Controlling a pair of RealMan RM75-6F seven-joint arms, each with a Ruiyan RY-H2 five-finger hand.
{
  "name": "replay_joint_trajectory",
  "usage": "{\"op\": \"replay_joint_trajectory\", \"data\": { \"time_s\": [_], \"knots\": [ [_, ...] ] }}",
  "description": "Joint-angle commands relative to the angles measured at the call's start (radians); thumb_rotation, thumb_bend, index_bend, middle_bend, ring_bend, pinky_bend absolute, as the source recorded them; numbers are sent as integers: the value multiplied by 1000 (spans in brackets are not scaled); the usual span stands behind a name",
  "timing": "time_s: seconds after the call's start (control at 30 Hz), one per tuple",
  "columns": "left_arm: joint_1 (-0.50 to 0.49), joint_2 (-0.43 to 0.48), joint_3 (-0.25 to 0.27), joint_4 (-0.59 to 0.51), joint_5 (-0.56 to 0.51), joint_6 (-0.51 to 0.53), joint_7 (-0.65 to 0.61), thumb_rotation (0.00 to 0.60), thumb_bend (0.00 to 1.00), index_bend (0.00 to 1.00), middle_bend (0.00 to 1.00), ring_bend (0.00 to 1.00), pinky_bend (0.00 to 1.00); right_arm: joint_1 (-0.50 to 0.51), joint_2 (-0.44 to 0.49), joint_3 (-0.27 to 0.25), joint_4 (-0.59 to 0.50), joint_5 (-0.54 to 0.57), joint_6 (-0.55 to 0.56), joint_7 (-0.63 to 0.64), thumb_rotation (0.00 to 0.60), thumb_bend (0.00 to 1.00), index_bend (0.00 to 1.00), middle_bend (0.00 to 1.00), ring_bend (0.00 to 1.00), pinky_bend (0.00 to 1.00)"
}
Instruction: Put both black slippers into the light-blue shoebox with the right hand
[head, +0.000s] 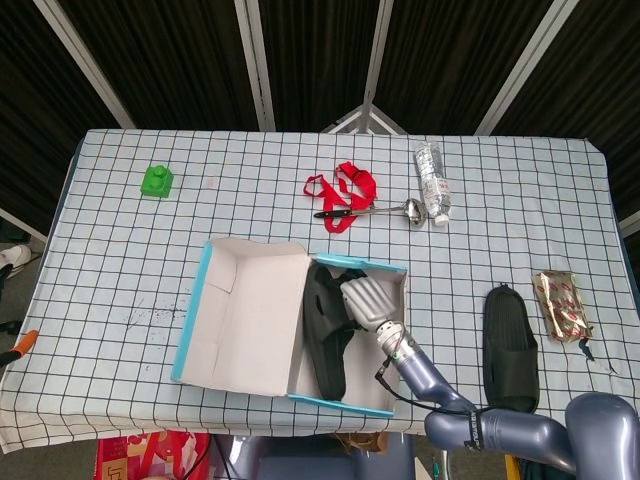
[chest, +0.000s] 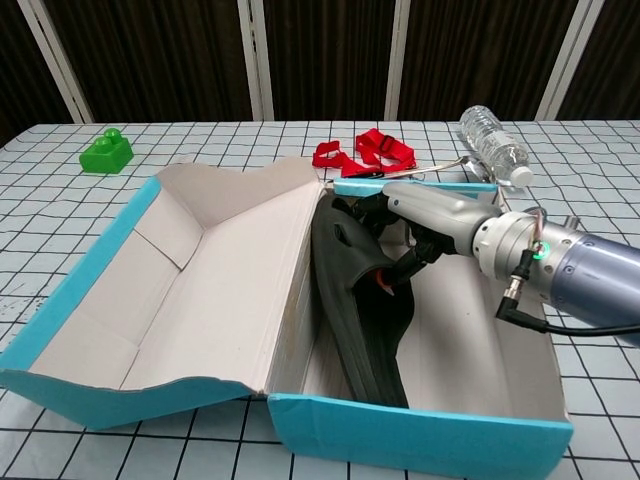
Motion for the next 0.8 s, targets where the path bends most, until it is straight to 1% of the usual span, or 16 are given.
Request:
{"op": "replay_joint_trajectory", "data": {
  "time_s": [0.03, 0.1, 0.23, 0.37, 0.53, 0.8],
  "knots": [
    [0, 0, 0, 0, 0, 0, 1, 600, 272, 47, 0, 0, 15, 10, 26, 0, -21, 20, -26, -25, 600, 578, 350, 381, 202, 14],
    [0, 0, 0, 0, 1, 0, 2, 600, 273, 47, 0, 0, 15, 22, 53, -1, -46, 50, -58, -51, 600, 542, 284, 327, 166, 4],
    [-1, -1, 2, -1, 3, -3, 5, 600, 273, 47, 0, 0, 15, 45, 97, -3, -89, 104, -97, -115, 600, 417, 189, 256, 115, 0],
    [-1, -1, 4, -3, 5, -4, 8, 600, 273, 47, 0, 0, 15, 73, 133, -5, -140, 183, -112, -191, 600, 366, 141, 216, 93, 0],
    [-1, 0, 5, -3, 5, -5, 6, 600, 272, 46, 0, 0, 15, 102, 155, -12, -186, 268, -109, -258, 600, 353, 104, 194, 85, 0],
    [0, 4, 5, -4, 6, -4, -2, 600, 272, 47, 0, 0, 15, 149, 201, -20, -244, 396, -96, -335, 600, 353, 89, 186, 84, 0]
  ]
}}
